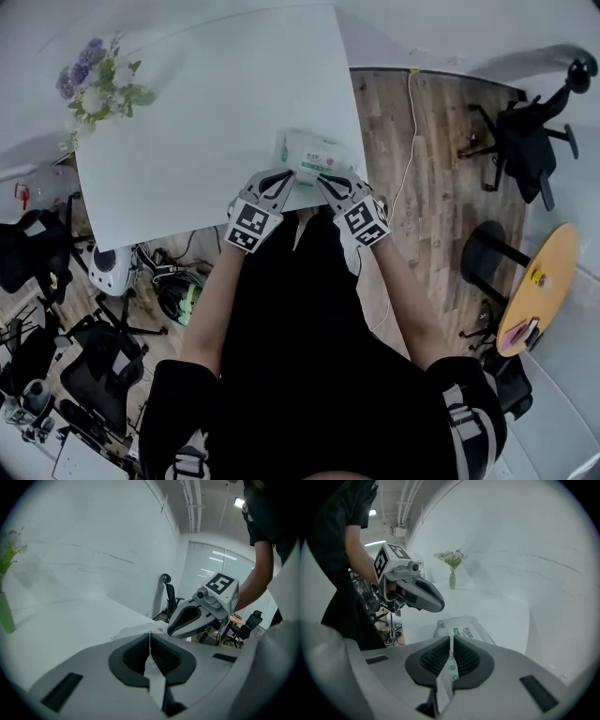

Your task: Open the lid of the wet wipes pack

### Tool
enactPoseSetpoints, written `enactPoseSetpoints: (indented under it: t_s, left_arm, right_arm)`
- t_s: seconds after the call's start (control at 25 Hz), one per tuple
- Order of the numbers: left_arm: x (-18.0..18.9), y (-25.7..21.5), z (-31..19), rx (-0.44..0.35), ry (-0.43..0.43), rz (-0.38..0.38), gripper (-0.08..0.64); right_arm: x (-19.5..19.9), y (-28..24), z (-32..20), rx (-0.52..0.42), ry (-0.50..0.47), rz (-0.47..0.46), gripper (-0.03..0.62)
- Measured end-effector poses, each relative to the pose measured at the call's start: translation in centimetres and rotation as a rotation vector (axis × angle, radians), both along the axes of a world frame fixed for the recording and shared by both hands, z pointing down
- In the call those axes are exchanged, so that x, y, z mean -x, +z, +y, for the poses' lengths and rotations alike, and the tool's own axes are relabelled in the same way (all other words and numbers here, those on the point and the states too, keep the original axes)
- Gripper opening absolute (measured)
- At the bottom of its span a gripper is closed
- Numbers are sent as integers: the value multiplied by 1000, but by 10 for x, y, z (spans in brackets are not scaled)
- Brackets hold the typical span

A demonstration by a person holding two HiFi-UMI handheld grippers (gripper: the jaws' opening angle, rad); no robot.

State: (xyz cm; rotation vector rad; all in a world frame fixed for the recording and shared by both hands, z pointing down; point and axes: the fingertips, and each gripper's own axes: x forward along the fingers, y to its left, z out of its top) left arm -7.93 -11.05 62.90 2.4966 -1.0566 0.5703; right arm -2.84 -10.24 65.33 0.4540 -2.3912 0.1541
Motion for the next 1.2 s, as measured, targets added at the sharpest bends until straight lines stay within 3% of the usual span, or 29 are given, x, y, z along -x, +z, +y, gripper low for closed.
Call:
enactPoseSetpoints:
  t_s: [0.32,0.96,1.2]
  left_arm:
    - [-4,23,-3,45,1,1,25]
    - [-6,55,-11,89,15,-11,25]
    - [-6,59,-11,100,-15,42,25]
  right_arm:
    - [5,11,-4,-23,-27,38,56]
    - [15,28,-8,-241,-148,222,109]
    - [13,27,-11,-315,-162,269,119]
